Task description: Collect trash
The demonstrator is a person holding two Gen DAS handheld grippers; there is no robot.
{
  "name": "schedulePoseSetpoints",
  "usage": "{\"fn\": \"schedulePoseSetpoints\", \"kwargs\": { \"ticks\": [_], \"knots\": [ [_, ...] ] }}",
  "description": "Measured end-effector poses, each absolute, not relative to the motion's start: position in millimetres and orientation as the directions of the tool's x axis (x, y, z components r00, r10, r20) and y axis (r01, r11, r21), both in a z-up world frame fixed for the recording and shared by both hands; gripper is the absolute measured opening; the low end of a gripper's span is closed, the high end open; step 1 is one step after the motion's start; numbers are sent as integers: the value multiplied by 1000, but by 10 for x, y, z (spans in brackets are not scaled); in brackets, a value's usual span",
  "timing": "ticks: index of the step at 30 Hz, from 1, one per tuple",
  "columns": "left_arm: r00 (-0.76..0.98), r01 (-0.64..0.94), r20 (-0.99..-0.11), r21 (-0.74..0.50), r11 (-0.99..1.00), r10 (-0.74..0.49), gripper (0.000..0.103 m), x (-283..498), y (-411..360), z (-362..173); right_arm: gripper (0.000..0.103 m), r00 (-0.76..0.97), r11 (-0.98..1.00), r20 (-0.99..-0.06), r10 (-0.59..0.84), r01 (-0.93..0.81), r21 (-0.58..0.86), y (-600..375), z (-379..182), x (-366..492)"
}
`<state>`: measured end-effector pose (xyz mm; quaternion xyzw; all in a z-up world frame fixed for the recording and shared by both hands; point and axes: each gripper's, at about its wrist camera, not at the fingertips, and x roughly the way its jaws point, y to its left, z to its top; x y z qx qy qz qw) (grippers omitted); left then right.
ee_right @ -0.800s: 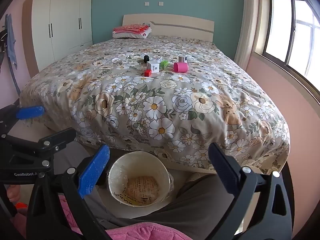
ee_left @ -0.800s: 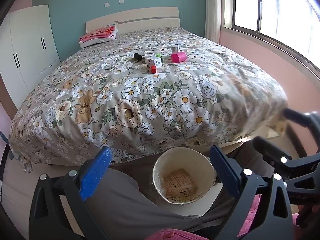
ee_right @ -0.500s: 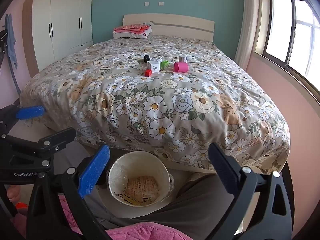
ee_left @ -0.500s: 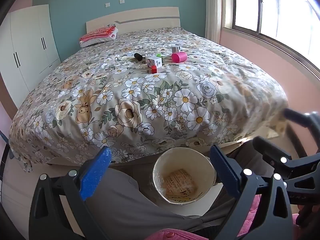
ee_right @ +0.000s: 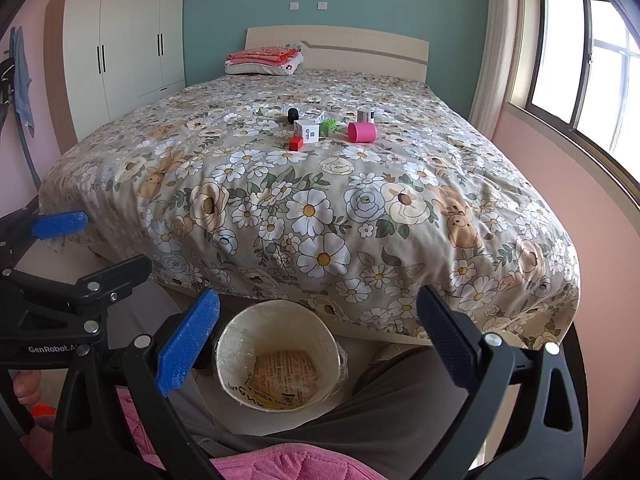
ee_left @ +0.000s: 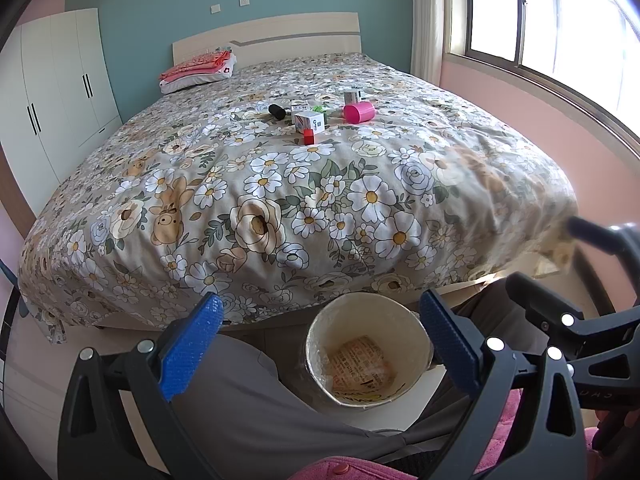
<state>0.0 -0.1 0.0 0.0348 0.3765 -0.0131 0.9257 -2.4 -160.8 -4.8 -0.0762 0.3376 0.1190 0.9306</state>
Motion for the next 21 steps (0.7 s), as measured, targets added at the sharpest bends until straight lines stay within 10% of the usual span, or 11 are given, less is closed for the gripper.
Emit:
{"fn": "schedulePoseSetpoints", "kwargs": {
  "ticks": [21],
  "knots": [
    [708, 51, -706, 53, 997, 2, 100, -48, 60, -105, 97, 737, 960, -655, 169, -274, -61, -1605, -65, -13]
  ]
}}
